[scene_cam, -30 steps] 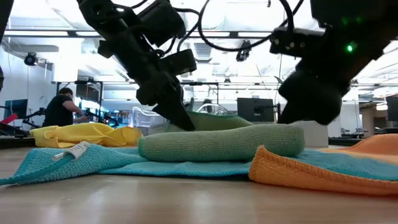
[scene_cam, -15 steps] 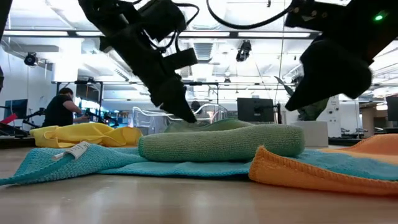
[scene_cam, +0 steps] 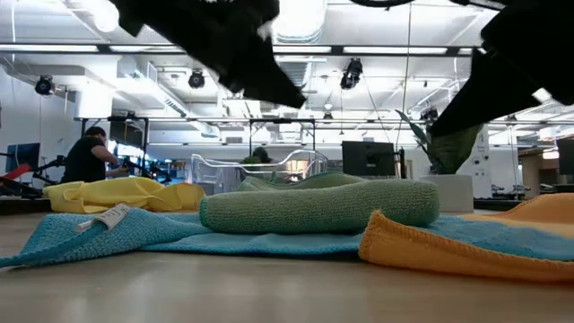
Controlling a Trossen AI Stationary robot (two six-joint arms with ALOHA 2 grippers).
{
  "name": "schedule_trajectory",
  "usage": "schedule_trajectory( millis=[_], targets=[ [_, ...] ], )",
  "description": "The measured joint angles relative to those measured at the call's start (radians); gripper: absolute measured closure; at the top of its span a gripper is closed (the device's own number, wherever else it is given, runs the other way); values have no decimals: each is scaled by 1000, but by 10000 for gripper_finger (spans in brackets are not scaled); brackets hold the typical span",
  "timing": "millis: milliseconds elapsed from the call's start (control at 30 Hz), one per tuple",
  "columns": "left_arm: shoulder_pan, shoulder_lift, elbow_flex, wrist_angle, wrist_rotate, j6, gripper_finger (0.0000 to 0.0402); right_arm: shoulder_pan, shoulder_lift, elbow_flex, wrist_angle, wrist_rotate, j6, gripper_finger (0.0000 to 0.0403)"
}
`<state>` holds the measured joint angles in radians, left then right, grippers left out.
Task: Fold microfiber towels
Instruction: Fold the green towel
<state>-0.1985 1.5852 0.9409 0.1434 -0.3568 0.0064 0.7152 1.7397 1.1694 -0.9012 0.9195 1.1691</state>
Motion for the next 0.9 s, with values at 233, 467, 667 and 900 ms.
schedule_trajectory(
  millis=[233,467,667,900],
  targets=[
    [-66,2,-1,97,-19,-1,191,69,0,0,21,20,45,307],
    [-76,22,-8,100,-20,-26,192,159,1,-6,31,160,113,305],
    [-32,111,-12,128,-45,-26,192,173,2,-8,47,184,107,314],
    [43,211,-10,225,-39,-26,192,173,2,-8,51,184,104,319]
  ],
)
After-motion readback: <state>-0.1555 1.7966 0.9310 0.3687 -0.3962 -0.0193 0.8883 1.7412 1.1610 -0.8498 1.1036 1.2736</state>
